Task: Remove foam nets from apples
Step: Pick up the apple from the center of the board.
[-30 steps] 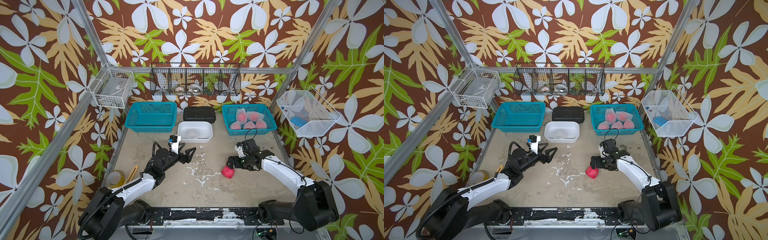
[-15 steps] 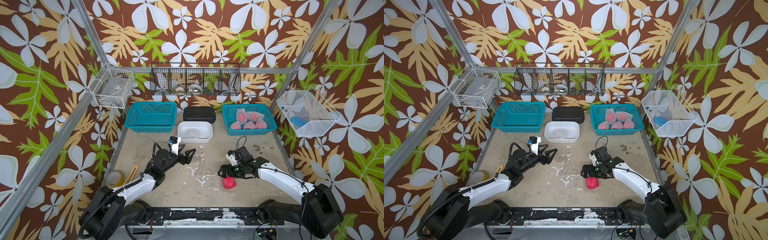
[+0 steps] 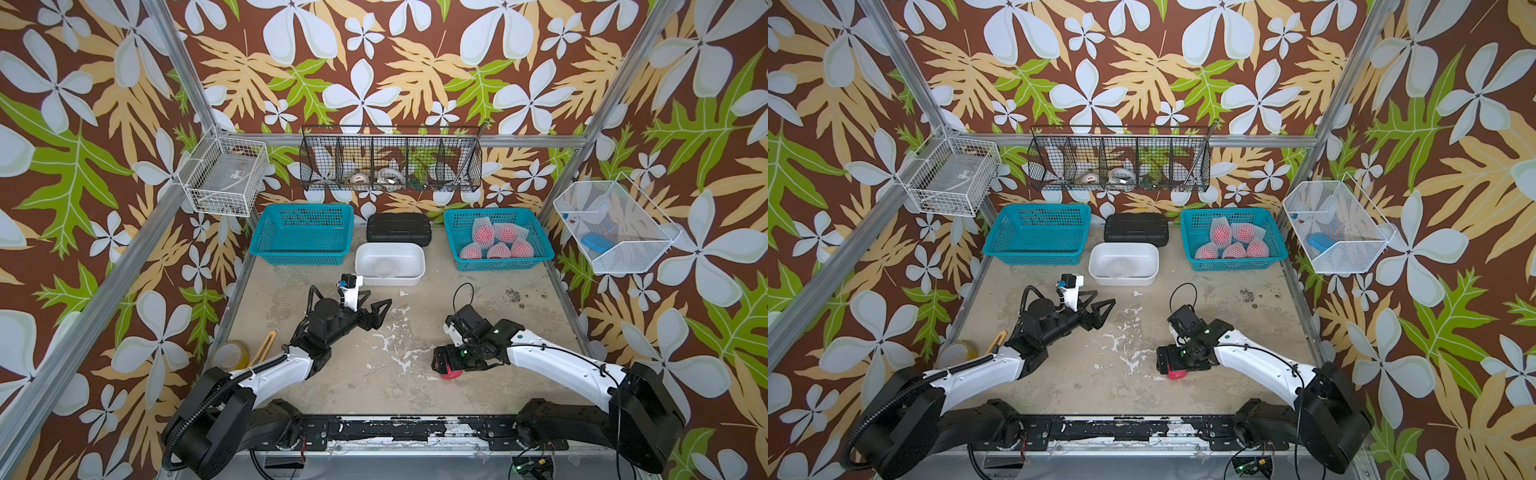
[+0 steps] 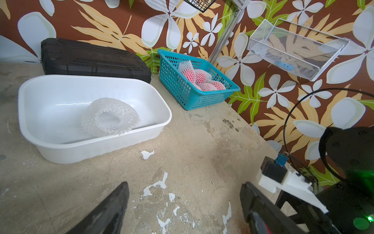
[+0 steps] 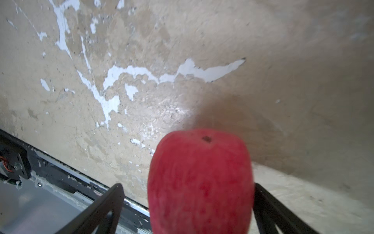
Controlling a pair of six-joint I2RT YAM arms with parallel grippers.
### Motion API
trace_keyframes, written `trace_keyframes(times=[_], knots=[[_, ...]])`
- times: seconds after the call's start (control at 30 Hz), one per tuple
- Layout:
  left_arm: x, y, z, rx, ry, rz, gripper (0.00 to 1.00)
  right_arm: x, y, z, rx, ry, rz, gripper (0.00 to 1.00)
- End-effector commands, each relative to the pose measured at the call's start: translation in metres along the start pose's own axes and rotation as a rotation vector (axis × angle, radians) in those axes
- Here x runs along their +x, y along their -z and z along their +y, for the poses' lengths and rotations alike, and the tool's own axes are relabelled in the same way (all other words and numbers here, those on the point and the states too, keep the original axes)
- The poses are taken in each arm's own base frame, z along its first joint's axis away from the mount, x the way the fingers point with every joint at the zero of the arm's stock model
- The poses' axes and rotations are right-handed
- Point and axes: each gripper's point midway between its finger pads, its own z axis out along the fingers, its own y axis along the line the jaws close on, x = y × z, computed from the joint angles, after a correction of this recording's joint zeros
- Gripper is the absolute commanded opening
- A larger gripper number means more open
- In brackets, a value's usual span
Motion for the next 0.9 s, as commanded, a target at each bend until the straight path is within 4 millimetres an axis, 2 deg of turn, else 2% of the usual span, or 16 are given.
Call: trace_keyframes(times=[0.0,0.1,0.23,0.27,0.33,0.37,0.5,0.53,0.6,0.73,0.87], knots=[[-0.005,0.002,-0.001,0.002,0.0,-0.026,0.88,0.001,-0.002,0.01,-0.025,-0.015,0.006,0.94],[-0.006,0.002,0.002,-0.017,-0.004,-0.029,0.88,-0.001,-0.004,0.015,-0.043,-0.004,0.014,0.76],[-0.008,0.002,0.004,-0.032,0.001,-0.033,0.88,-0.009,-0.014,0.017,-0.042,0.027,0.003,0.59],[-0.009,0.002,0.004,-0.034,0.001,-0.035,0.88,-0.01,-0.018,0.017,-0.043,0.035,0.012,0.59],[-0.01,0.003,0.004,-0.039,-0.001,-0.038,0.88,-0.013,-0.025,0.019,-0.038,0.051,0.029,0.69],[-0.01,0.004,0.004,-0.041,-0.003,-0.035,0.88,-0.015,-0.028,0.018,-0.032,0.056,0.031,0.7],[-0.011,0.008,0.006,-0.062,-0.015,-0.035,0.88,-0.025,-0.029,0.023,-0.037,0.085,0.007,0.6],[-0.012,0.009,0.007,-0.068,-0.021,-0.04,0.88,-0.03,-0.026,0.027,-0.045,0.102,-0.011,0.54],[-0.014,0.011,0.009,-0.082,-0.031,-0.055,0.89,-0.045,-0.017,0.034,-0.05,0.135,-0.054,0.5],[-0.027,0.014,0.009,-0.087,-0.046,-0.117,0.9,-0.096,0.014,0.066,-0.121,0.219,-0.18,0.49],[-0.055,0.025,-0.017,0.099,-0.114,-0.241,0.93,-0.153,0.055,0.102,-0.271,0.297,-0.3,0.48]])
